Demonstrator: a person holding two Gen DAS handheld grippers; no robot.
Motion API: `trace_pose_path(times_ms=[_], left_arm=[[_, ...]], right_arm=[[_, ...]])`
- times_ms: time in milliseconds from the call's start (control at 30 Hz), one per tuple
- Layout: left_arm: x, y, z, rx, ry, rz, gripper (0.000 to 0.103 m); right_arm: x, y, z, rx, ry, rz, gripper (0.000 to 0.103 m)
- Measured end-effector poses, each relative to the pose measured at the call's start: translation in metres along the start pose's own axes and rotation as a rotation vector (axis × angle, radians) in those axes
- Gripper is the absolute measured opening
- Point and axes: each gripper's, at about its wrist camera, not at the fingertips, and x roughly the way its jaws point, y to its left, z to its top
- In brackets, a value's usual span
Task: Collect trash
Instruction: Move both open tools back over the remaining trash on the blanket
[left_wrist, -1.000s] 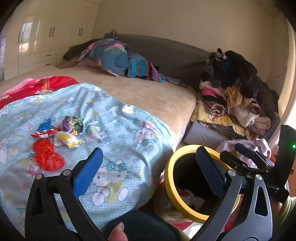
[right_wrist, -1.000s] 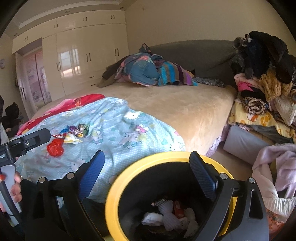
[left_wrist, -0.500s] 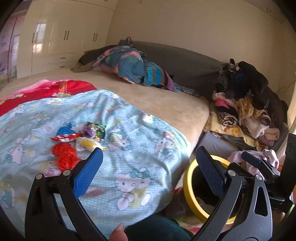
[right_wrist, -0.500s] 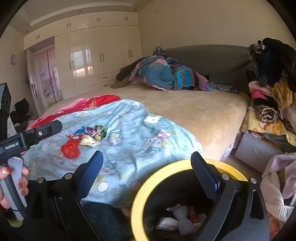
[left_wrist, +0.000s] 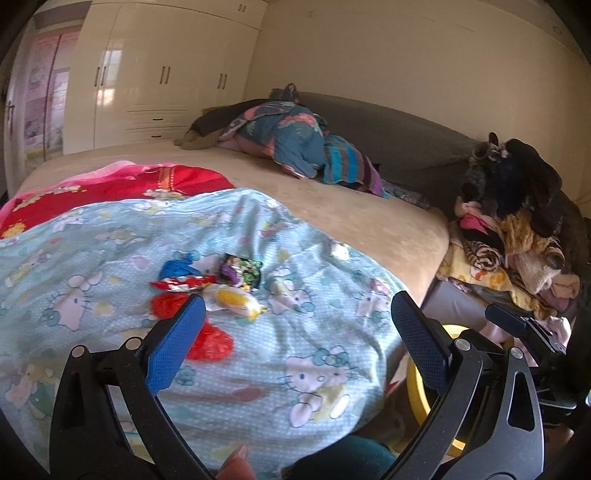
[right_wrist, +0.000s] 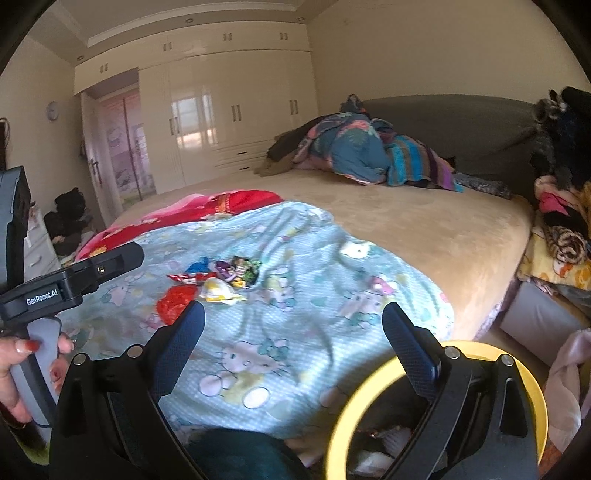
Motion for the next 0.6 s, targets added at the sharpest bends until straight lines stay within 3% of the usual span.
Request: trace_pose_path(times_ms=[600], left_arm=[[0.002, 0.082, 0.005, -0.13, 0.022, 0.157, 0.092]], right_arm=[[0.071, 0.036, 0.021, -0.046, 0.08, 0.088, 0.094]])
